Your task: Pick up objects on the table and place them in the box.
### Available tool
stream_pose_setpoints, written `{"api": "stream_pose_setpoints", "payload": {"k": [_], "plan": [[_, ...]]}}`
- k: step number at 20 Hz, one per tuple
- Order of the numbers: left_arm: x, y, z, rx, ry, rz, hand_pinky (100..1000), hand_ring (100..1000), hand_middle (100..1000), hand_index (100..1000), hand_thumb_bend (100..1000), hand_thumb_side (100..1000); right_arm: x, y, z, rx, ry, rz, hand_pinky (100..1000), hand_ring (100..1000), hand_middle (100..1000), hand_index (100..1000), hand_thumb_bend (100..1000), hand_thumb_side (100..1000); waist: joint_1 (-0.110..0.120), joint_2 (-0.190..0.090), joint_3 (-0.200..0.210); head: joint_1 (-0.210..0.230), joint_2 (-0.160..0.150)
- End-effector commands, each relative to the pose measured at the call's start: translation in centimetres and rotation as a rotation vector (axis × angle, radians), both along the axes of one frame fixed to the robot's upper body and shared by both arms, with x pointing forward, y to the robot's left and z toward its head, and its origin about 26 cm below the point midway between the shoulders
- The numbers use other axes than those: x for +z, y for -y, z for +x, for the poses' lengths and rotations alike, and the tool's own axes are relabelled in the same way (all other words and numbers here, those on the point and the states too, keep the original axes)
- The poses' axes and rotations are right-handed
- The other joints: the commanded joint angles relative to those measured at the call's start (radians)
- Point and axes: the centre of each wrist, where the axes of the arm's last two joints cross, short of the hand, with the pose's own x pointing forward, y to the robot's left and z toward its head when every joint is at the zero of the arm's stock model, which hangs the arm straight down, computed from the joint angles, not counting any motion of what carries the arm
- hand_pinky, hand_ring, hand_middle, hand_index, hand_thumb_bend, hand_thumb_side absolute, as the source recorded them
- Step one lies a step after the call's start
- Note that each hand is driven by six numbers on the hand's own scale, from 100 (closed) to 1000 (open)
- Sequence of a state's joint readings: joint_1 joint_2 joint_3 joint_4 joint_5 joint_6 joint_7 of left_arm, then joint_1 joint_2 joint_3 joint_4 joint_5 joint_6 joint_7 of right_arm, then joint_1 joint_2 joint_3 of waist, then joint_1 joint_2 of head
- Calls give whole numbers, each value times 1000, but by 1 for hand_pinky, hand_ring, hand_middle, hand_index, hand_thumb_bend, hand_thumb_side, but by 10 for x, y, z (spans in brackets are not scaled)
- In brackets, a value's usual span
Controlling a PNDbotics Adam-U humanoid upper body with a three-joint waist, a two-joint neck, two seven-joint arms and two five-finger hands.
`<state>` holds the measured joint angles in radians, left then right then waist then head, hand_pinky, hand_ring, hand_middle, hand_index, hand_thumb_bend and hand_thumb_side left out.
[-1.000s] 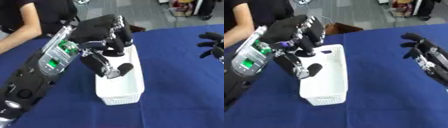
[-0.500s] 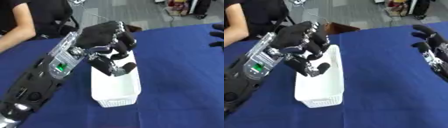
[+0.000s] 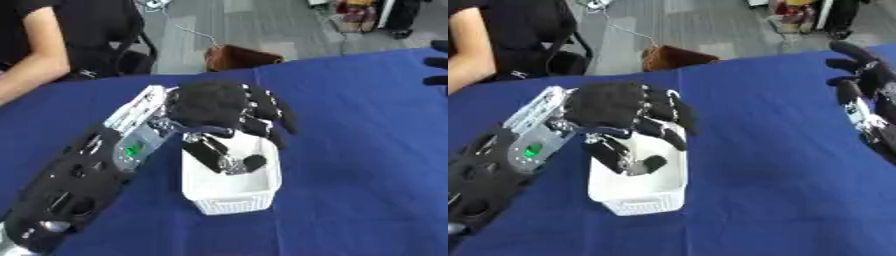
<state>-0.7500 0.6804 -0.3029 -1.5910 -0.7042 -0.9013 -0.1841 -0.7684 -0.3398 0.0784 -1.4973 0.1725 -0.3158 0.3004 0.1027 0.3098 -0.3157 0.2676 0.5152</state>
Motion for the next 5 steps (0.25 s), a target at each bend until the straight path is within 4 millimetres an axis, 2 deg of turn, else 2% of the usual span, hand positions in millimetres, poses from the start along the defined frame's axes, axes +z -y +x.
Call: {"api": "stream_pose_setpoints", "payload": {"k": [1, 5], "plan": [[4, -2, 0, 13, 14, 31, 753, 800, 817, 787, 100, 422, 11, 3, -2, -1, 30, 2, 799, 903, 962, 1000, 100, 784, -10, -20, 4, 12, -10], [2, -4, 0, 18, 9, 29, 765, 806, 820, 790, 100, 416, 9, 4, -2, -2, 20, 2, 792, 897, 956, 1000, 100, 786, -13, -23, 12, 12, -9]]}}
